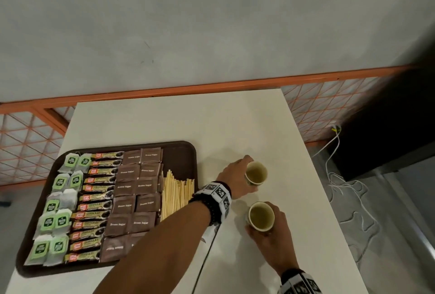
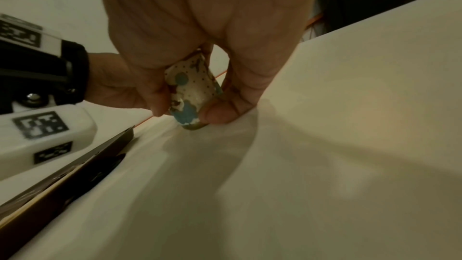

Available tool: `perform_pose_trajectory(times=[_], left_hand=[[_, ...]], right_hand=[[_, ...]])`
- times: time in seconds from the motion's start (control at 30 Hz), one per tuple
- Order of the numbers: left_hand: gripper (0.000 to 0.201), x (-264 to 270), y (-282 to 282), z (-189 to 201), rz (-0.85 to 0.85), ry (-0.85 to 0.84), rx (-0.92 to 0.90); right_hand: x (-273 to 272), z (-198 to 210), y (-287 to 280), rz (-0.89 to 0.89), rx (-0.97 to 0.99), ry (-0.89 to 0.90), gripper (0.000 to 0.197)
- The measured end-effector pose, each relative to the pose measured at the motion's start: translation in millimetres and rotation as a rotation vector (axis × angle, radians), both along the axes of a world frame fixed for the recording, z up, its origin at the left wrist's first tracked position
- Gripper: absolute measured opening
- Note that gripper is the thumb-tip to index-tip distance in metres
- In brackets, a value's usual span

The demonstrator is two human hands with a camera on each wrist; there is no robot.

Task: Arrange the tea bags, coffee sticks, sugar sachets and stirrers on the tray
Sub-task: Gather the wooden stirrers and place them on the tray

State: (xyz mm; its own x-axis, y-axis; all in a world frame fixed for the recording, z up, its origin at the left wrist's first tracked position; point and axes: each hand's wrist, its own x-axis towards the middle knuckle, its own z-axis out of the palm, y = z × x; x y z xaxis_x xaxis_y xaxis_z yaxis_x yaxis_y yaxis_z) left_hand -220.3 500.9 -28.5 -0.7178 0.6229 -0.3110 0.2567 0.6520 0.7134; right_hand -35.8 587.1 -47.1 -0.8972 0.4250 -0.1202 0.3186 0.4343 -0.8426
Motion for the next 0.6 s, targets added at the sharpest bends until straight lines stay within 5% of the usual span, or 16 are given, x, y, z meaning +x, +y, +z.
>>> perform_pose_trajectory(times=[0.3,0.6], left_hand=[[0.058,-51.5,-89.0,21.7,0.046,0.027,-0.068],[0.067,-48.1,-96.6,16.2,0.064,0.064,-0.171]], right_hand=[[-55.8,2.1,-65.7,0.202,0.041,-0.020,0.051],[-69.9,-0.1,-83.1,0.175,0.053,-0.018,0.058]])
